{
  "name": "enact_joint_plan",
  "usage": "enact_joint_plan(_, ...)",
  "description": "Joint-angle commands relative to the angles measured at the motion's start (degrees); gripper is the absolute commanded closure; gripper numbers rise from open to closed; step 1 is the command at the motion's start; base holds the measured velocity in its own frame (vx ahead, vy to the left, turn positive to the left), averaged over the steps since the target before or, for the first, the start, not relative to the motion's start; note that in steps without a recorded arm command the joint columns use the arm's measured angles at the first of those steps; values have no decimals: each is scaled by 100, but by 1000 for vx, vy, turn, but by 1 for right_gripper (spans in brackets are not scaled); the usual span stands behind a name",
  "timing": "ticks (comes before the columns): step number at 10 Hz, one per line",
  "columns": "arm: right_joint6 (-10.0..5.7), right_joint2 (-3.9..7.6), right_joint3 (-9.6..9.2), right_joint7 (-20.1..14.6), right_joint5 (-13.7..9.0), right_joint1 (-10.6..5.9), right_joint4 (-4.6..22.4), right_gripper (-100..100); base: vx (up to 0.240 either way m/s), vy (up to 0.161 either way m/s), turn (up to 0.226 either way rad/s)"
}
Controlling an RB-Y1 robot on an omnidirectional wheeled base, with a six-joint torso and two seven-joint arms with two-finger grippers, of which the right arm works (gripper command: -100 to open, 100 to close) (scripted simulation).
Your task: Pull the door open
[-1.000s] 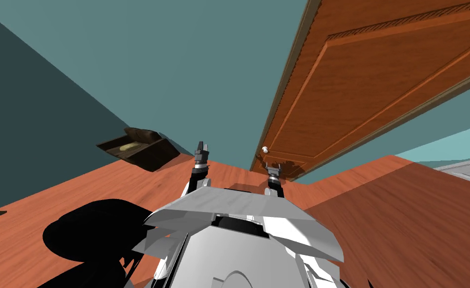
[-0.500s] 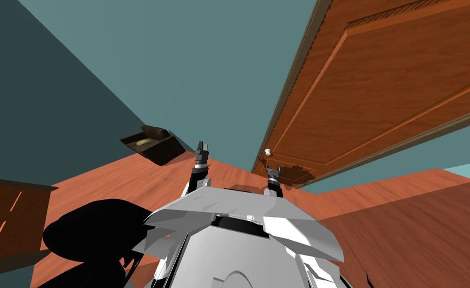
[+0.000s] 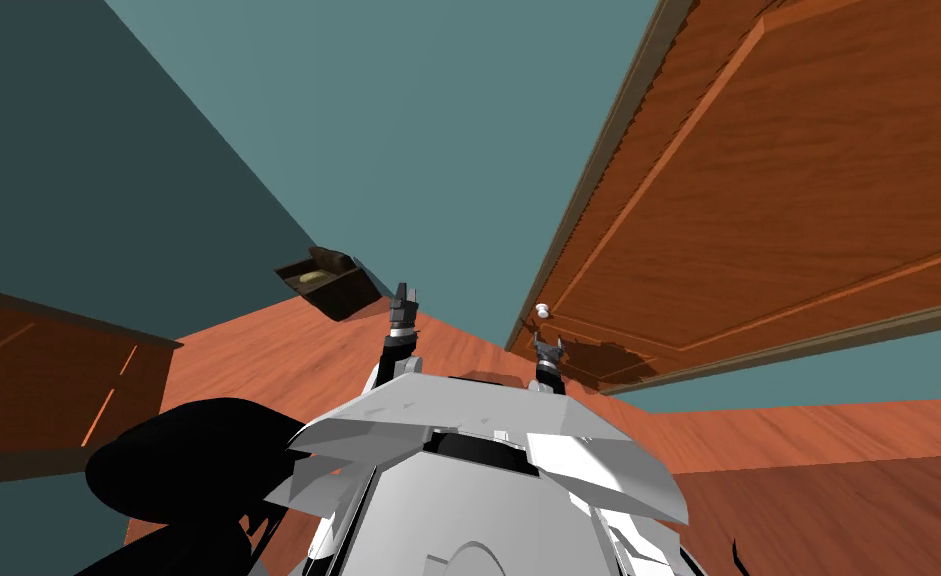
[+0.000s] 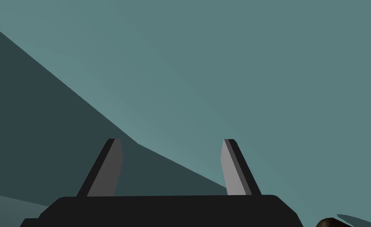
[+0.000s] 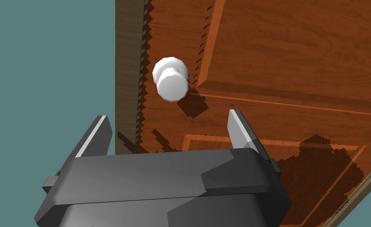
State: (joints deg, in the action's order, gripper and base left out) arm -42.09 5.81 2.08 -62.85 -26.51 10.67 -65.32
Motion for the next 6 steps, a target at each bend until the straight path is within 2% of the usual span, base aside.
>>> enact_joint_plan(1, -38, -5, 27, -197, -93, -59, 192, -100, 44, -124, 160)
enact_joint_plan(4, -148, -20, 62, -565, -265, -149, 589, -100, 45, -112, 192)
enact_joint_plan(6, -199, -28, 77, -734, -343, -190, 771, -100, 33, -90, 133)
